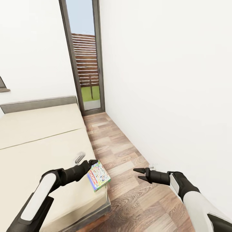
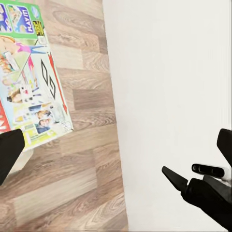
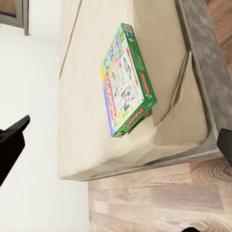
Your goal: Put all the toys in the child's room - the three board games (two on the bed and one on the table), the two jigsaw puzzles on the table, and the tennis ball on the table - inside the toy box on the table in the child's room.
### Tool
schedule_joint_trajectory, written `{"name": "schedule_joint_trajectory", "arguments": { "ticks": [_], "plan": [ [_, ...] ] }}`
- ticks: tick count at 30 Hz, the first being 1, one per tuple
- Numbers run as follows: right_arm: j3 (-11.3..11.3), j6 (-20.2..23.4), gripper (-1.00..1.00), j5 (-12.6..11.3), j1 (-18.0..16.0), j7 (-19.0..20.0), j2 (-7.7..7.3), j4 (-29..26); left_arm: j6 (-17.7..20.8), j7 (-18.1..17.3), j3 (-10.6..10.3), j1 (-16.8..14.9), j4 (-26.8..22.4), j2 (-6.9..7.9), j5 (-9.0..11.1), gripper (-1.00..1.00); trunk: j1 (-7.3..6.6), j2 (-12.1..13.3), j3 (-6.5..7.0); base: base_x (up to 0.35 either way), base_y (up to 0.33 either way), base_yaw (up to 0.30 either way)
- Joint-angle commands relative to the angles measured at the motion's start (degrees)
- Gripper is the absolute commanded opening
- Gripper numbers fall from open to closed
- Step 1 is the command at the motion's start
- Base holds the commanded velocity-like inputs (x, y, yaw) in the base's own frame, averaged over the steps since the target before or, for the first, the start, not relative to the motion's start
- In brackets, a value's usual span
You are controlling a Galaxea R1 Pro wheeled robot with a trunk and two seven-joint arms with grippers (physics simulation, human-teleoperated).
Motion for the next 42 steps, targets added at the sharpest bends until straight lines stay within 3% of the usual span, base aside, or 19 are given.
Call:
{"name": "schedule_joint_trajectory", "arguments": {
  "ticks": [1,8,16,20,25,29,36,42],
  "plan": [
    [-0.4,0.4,1.0,0.3,0.0,0.3,0.03,0.0,0.1,0.2,0.0,-0.1,-0.1,-0.03,0.6,1.0,0.22,-0.4,-0.24,0.0,0.0,0.0],
    [-0.5,-2.3,1.0,0.2,0.0,0.4,-0.03,0.3,0.7,-7.5,1.1,0.4,-0.1,0.53,0.8,1.0,1.76,-3.2,-1.5,0.0,0.0,0.0],
    [-1.2,-4.0,1.0,-0.2,-0.1,-1.1,-0.25,0.8,2.2,-11.1,3.0,0.7,0.0,0.64,1.0,1.0,3.51,-6.5,-2.93,0.0,0.0,0.0],
    [-1.4,-4.1,1.0,-0.3,-0.1,-2.7,-0.52,0.9,2.4,-11.7,3.4,0.8,0.0,0.61,1.1,1.0,4.39,-8.1,-3.65,0.0,0.0,0.0],
    [-1.5,-4.1,1.0,-0.6,-0.1,-6.8,-0.65,1.3,2.5,-11.8,4.8,0.9,0.0,0.59,3.7,1.0,5.49,-10.1,-4.55,0.0,0.0,0.0],
    [-1.6,-4.1,1.0,-1.7,-0.1,-7.5,-0.79,1.4,2.6,-11.8,5.0,1.0,0.0,0.59,4.5,1.0,6.37,-11.7,-5.27,0.0,0.0,0.0],
    [-1.6,-4.1,1.0,-4.4,-0.1,-6.5,-1.26,1.4,3.4,-11.8,5.3,1.1,0.0,0.59,4.8,1.0,7.91,-14.5,-6.38,0.0,0.0,0.081],
    [-1.6,-1.3,1.0,-4.8,-0.9,-2.0,-1.36,0.9,3.5,-11.7,5.5,1.1,0.1,0.59,4.9,1.0,9.22,-16.9,-7.32,0.0,0.0,0.237]
  ]
}}
